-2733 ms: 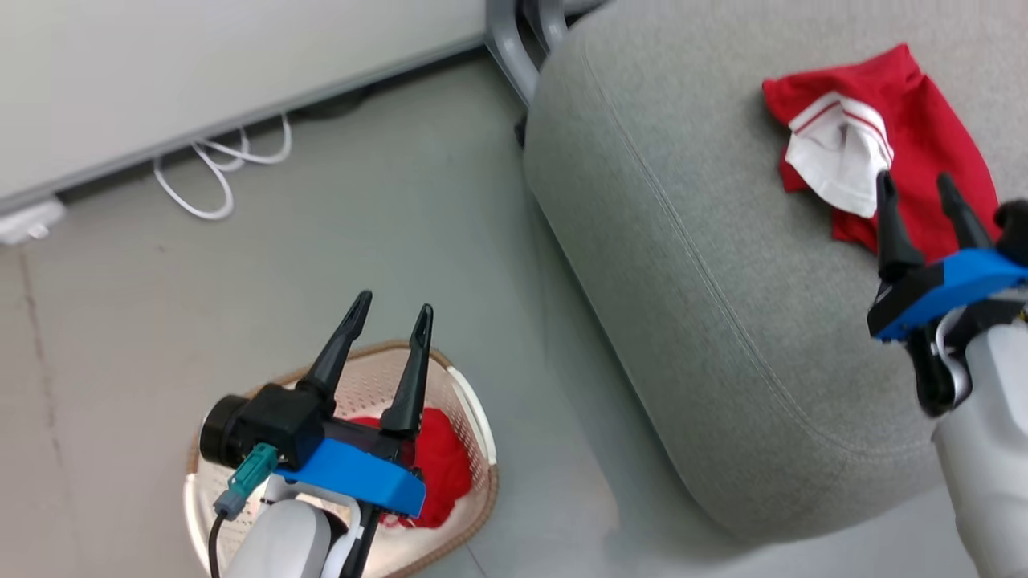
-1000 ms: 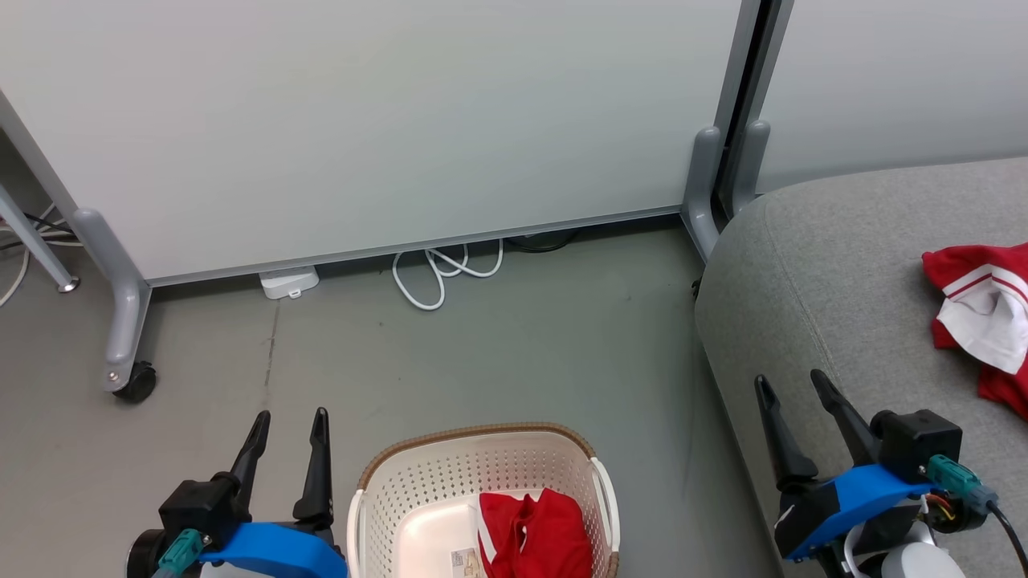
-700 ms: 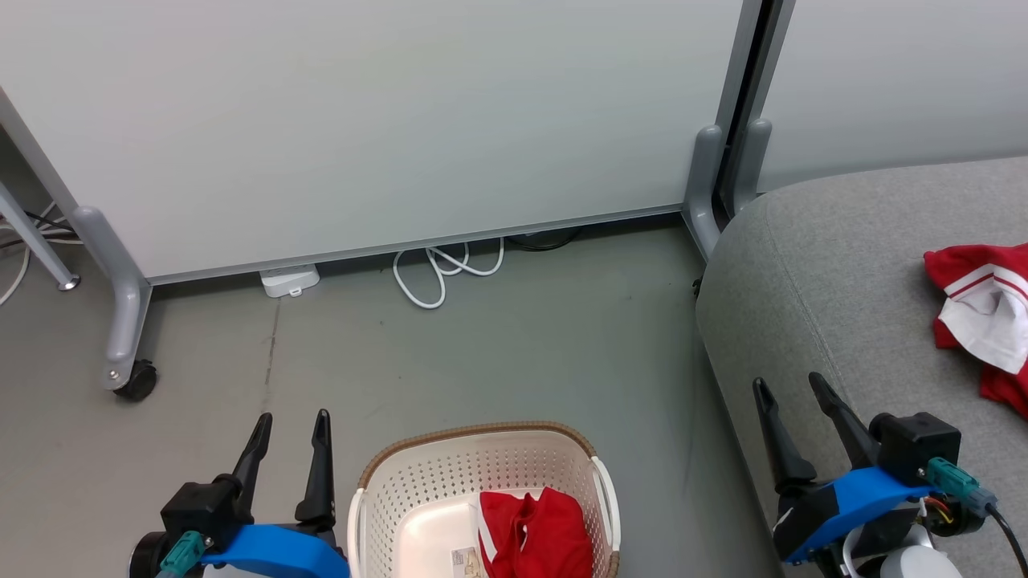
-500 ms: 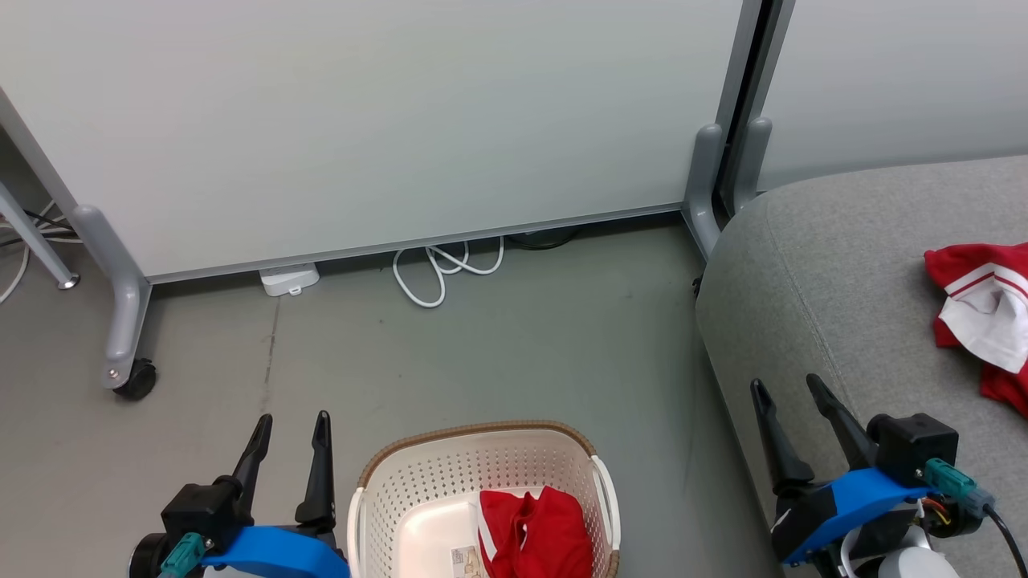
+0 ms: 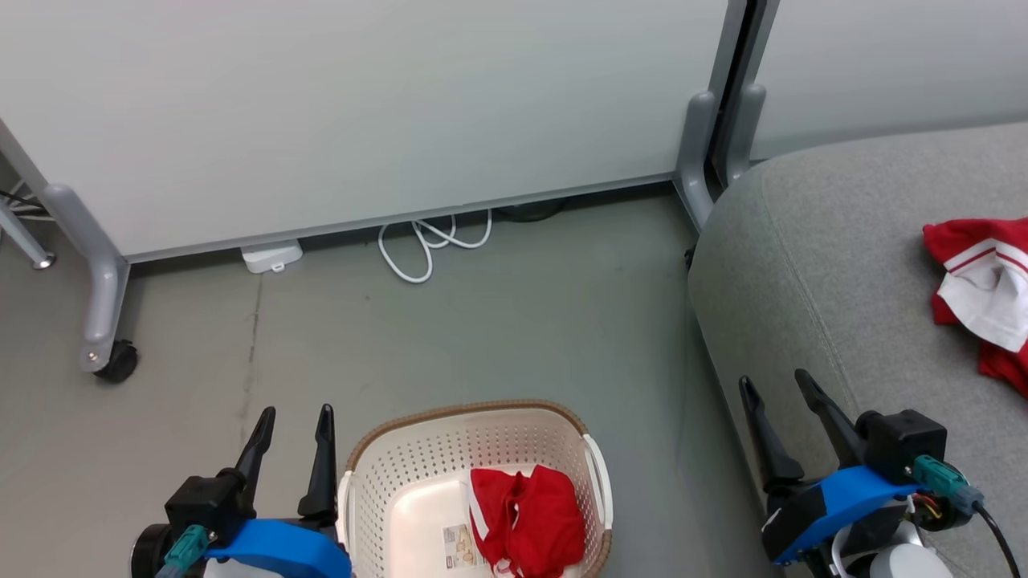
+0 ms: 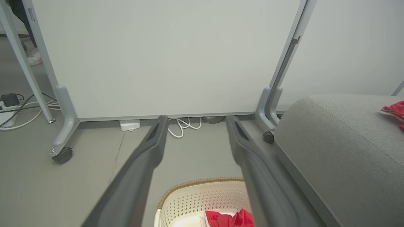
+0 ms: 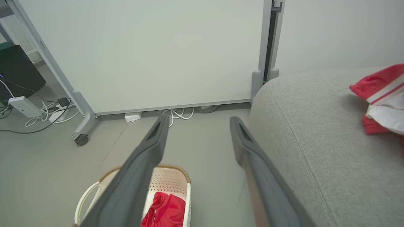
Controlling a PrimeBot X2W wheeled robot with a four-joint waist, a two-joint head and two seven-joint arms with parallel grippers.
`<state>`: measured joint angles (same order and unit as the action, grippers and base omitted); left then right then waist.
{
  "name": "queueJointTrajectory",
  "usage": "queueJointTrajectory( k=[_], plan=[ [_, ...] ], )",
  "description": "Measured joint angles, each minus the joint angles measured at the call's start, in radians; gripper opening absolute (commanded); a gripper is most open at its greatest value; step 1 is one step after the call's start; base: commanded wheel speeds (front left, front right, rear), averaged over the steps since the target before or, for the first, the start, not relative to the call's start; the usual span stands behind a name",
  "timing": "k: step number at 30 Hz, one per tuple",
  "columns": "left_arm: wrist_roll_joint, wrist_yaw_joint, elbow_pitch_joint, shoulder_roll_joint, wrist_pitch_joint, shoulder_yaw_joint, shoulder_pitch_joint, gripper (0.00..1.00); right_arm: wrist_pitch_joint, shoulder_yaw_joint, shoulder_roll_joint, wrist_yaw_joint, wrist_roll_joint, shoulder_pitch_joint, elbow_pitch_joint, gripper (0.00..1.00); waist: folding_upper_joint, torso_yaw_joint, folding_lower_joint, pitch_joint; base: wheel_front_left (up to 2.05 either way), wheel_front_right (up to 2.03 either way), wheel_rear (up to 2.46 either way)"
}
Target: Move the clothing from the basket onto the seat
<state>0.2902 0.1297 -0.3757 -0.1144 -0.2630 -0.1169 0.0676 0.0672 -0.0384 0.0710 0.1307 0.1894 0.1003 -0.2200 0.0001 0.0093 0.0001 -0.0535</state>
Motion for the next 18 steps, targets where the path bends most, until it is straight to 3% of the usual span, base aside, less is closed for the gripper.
queueJointTrajectory(
  k=[9, 18],
  plan=[
    [-0.003, 0.0, -0.03, -0.018, 0.0, -0.043, 0.054, 1.0, 0.005, -0.034, 0.0, 0.0, -0.007, 0.04, 0.012, 1.0, 0.0, -0.049, 0.0, -0.094, 0.0, 0.0, 0.0],
    [0.004, 0.0, -0.134, -0.049, 0.0, -0.126, 0.156, 1.0, 0.042, -0.092, -0.007, 0.0, -0.002, 0.12, 0.005, 1.0, 0.0, -0.139, 0.0001, -0.216, 0.0, 0.0, 0.0]
  ],
)
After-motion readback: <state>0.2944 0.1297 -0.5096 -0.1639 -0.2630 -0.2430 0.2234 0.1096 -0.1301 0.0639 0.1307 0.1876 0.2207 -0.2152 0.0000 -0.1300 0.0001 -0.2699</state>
